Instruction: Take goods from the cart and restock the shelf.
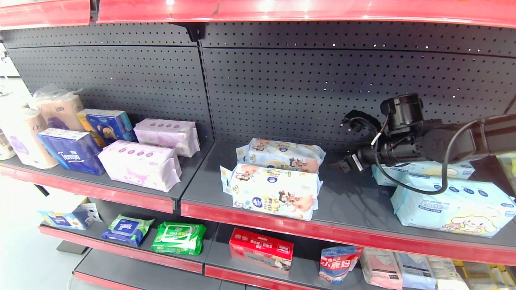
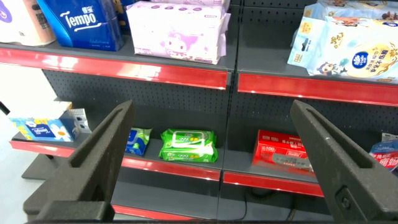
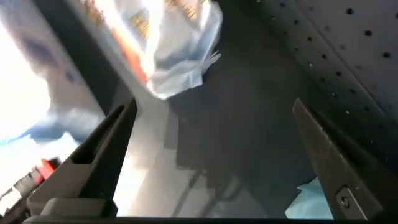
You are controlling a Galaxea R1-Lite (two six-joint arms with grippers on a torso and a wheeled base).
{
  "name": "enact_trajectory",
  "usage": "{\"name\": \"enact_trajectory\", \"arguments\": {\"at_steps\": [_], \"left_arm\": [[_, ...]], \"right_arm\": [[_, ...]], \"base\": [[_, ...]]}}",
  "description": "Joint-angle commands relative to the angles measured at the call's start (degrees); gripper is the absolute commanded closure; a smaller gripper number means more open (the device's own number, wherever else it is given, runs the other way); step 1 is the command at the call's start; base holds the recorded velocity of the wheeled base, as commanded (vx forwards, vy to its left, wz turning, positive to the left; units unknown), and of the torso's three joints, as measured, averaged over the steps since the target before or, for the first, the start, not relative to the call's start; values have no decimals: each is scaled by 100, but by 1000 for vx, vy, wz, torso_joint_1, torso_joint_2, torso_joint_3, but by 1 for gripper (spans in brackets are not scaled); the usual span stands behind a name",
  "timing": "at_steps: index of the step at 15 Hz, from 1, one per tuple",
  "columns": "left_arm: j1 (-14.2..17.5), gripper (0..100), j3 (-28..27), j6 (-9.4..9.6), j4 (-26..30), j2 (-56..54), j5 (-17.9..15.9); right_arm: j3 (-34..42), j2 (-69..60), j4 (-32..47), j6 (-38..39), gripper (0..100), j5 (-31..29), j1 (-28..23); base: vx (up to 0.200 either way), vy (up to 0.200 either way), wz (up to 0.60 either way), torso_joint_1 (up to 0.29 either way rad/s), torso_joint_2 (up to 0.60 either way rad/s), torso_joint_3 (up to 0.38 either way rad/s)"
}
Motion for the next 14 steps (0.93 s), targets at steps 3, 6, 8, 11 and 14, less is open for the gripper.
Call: {"name": "enact_trajectory", "arguments": {"at_steps": [3, 6, 8, 11, 14], "left_arm": [[-1, 0, 0, 0, 0, 5, -2], [-1, 0, 0, 0, 0, 5, -2], [-1, 0, 0, 0, 0, 5, -2], [-1, 0, 0, 0, 0, 5, -2], [-1, 0, 0, 0, 0, 5, -2]], "right_arm": [[18, -8, -48, 50, 0, -284, 24], [0, 53, -294, 164, 0, -689, 15], [-18, 106, -382, 173, 0, -803, -3], [-18, 220, -637, 173, 0, -1067, -11], [-9, 317, -866, 173, 0, -1304, -3]], "base": [[0, 0, 0, 0, 0, 0], [0, 0, 0, 0, 0, 0], [0, 0, 0, 0, 0, 0], [0, 0, 0, 0, 0, 0], [0, 0, 0, 0, 0, 0]]}}
